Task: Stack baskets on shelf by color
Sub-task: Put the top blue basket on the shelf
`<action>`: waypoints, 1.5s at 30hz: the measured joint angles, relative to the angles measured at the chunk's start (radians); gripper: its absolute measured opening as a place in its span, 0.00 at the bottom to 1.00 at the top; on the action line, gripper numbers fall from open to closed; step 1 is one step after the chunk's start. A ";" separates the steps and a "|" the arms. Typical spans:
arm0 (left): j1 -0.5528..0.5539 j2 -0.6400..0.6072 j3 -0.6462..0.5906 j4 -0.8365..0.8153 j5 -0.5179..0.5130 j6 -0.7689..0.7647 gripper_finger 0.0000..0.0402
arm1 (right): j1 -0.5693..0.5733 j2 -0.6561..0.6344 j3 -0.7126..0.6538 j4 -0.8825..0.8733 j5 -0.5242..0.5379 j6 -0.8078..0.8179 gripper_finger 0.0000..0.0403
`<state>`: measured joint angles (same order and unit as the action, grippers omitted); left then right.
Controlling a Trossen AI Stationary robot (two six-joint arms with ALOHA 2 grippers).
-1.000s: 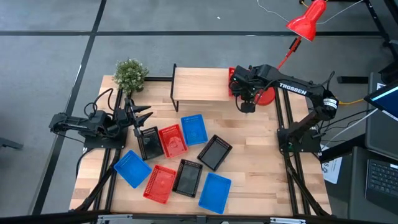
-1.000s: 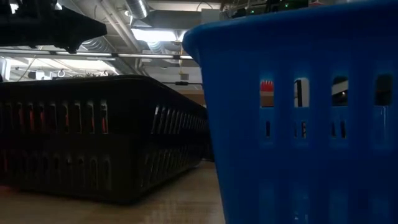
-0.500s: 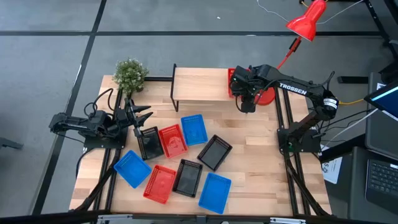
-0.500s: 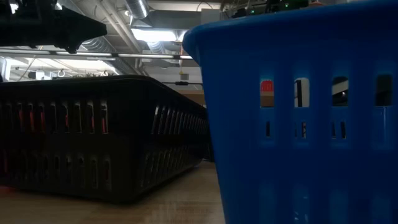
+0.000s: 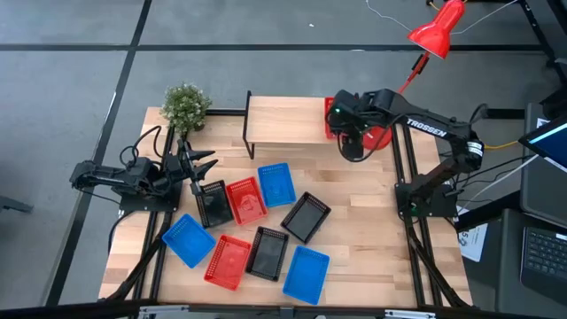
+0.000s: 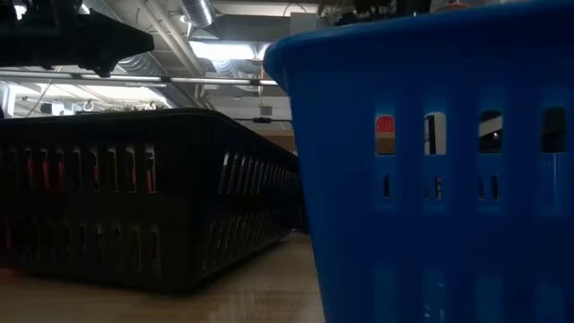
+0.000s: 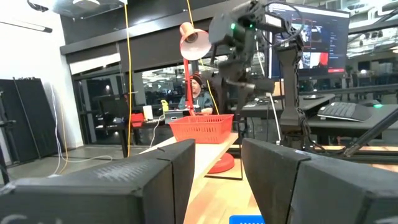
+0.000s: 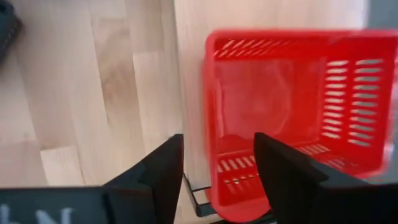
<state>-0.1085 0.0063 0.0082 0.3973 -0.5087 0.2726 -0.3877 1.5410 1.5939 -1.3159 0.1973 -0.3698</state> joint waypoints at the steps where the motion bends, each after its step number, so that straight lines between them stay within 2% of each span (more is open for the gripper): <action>1: 0.000 0.000 0.000 0.000 0.000 0.000 0.32 | 0.009 0.000 0.021 -0.008 0.000 0.016 0.48; 4: 0.000 0.000 0.000 0.001 0.000 0.000 0.32 | 0.036 0.000 0.085 -0.016 -0.052 0.111 0.49; 9: 0.000 0.000 0.000 0.019 0.011 0.000 0.32 | 0.099 -0.001 0.139 -0.011 -0.260 0.345 0.49; 12: 0.000 0.000 0.000 0.052 0.085 -0.006 0.32 | 0.159 -0.001 0.139 -0.029 -0.376 0.391 0.49; 15: -0.001 0.000 0.000 0.063 0.182 -0.032 0.32 | 0.237 -0.002 0.126 -0.020 -0.434 0.399 0.49; 18: -0.002 0.000 0.000 0.055 0.226 -0.059 0.32 | 0.324 0.000 0.084 0.072 -0.421 0.445 0.49; 22: -0.002 0.000 0.000 0.037 0.236 -0.079 0.32 | 0.434 0.000 -0.020 0.303 -0.356 0.511 0.49; 26: -0.002 0.000 0.000 0.037 0.235 -0.079 0.32 | 0.515 0.001 -0.158 0.536 -0.198 0.518 0.49; 29: -0.002 0.000 0.000 0.037 0.234 -0.079 0.32 | 0.541 0.003 -0.285 0.703 -0.075 0.518 0.49; 33: -0.002 0.000 0.000 0.038 0.234 -0.079 0.32 | 0.534 0.036 -0.392 0.905 -0.048 0.518 0.49; 35: -0.002 0.000 0.000 0.037 0.233 -0.079 0.32 | 0.521 0.079 -0.392 0.942 -0.049 0.494 0.49; 45: -0.001 0.000 0.000 0.036 0.232 -0.079 0.32 | 0.471 0.340 -0.226 0.870 -0.103 0.368 0.49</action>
<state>-0.1097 0.0063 0.0086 0.4338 -0.2769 0.1936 0.0836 1.8805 1.3679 -0.4457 0.0943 -0.0021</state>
